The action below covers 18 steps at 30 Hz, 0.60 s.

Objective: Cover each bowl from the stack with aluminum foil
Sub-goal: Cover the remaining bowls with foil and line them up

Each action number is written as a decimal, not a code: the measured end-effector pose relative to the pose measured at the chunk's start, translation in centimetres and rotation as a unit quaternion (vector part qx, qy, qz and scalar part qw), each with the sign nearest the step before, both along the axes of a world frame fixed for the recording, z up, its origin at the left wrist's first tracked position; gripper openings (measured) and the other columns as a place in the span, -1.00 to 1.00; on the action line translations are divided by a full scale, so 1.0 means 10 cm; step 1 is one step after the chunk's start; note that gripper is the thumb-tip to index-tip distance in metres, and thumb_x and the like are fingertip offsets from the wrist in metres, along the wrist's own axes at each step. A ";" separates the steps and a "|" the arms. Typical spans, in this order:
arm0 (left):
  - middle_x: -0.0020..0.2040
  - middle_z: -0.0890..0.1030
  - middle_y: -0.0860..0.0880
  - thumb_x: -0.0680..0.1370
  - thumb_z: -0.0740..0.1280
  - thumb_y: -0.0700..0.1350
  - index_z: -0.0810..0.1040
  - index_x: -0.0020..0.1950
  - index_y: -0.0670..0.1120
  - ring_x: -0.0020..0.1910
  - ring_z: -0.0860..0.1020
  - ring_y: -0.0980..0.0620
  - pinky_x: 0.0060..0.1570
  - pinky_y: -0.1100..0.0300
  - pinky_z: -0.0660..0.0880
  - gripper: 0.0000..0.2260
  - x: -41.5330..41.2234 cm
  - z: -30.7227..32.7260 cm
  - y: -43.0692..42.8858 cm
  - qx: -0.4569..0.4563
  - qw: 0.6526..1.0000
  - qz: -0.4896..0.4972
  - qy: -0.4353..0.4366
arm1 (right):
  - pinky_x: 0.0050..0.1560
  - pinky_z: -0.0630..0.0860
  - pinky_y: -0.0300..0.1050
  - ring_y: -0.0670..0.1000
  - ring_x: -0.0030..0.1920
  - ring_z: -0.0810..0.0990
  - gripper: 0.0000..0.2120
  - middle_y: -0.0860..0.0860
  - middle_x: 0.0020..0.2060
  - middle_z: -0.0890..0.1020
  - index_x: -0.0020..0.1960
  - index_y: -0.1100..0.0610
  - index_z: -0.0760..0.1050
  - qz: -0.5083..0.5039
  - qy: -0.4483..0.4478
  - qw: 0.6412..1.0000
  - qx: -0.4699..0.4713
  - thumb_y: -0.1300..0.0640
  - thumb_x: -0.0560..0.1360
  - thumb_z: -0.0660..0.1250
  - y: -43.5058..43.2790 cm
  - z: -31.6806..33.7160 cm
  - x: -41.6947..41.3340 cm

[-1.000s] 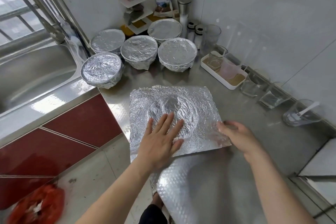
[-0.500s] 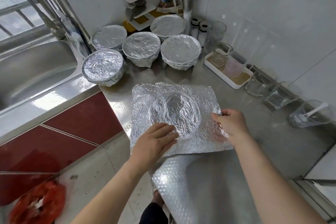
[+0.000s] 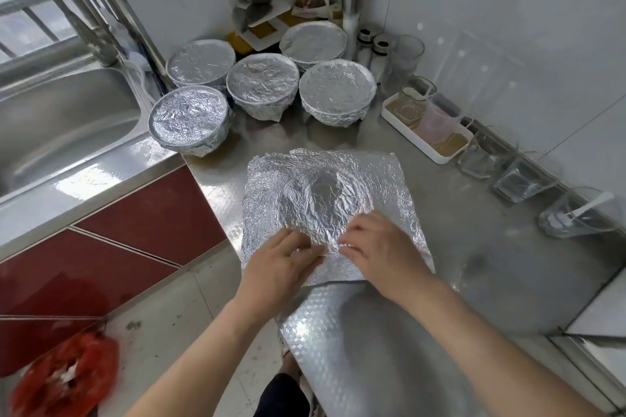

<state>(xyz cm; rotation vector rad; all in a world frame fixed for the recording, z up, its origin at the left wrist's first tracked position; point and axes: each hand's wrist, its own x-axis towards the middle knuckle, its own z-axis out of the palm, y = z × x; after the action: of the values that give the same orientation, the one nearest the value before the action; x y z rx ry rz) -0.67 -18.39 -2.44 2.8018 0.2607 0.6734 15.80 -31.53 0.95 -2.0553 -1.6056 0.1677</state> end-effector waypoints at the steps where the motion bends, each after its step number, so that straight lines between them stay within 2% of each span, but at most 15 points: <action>1: -0.11 0.58 -0.01 0.58 0.32 0.00 0.70 0.05 -0.08 -0.12 0.46 0.03 -0.22 0.17 0.48 -0.77 -0.01 -0.01 0.00 -0.002 1.000 0.002 -0.004 | -0.21 0.56 -0.03 0.04 -0.18 0.52 -0.93 -0.02 -0.23 0.58 -0.18 0.13 0.65 0.020 -0.016 1.000 -0.010 0.17 0.37 0.52 -0.02 -0.06 -0.04; 7: -0.12 0.62 0.03 0.57 0.31 -0.01 0.72 -0.01 -0.06 -0.09 0.49 0.07 -0.31 0.17 0.55 -0.78 -0.01 -0.03 0.06 0.012 1.000 0.003 -0.011 | -0.39 0.49 -0.09 0.02 -0.23 0.49 -0.87 -0.03 -0.26 0.57 -0.24 0.13 0.60 0.033 -0.087 0.996 0.000 0.20 0.34 0.55 -0.03 -0.22 -0.11; 12: -0.13 0.65 0.03 0.58 0.30 -0.05 0.72 -0.04 -0.07 -0.14 0.57 0.04 -0.16 0.23 0.50 -0.79 0.06 -0.01 0.08 0.064 0.997 -0.040 -0.010 | -0.31 0.40 -0.10 0.05 -0.24 0.48 -0.81 0.01 -0.27 0.54 -0.27 0.12 0.55 0.044 -0.158 0.986 -0.001 0.30 0.27 0.54 -0.01 -0.25 -0.09; 15: -0.16 0.63 -0.01 0.60 0.26 -0.07 0.69 -0.09 -0.11 -0.21 0.55 -0.01 -0.19 0.17 0.50 -0.77 0.12 -0.01 0.04 0.080 0.995 -0.064 0.003 | -0.25 0.27 -0.10 0.06 -0.26 0.43 -0.78 0.01 -0.31 0.50 -0.32 0.12 0.49 0.053 -0.192 0.980 0.016 0.38 0.25 0.46 -0.02 -0.25 -0.03; 18: -0.21 0.59 -0.02 0.56 0.34 -0.14 0.64 -0.16 -0.10 -0.26 0.50 -0.01 -0.23 0.14 0.48 -0.87 0.17 -0.02 -0.03 0.097 0.993 -0.073 0.011 | -0.20 0.21 -0.09 0.06 -0.25 0.41 -0.83 0.02 -0.32 0.48 -0.32 0.11 0.45 0.085 -0.226 0.970 0.029 0.36 0.33 0.31 -0.05 -0.21 0.07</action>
<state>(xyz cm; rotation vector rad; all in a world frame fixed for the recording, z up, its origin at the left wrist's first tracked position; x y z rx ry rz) 1.03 -18.74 -2.60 2.9776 -0.0077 0.6654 16.45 -32.04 -1.16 -2.0056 -2.0292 -0.3084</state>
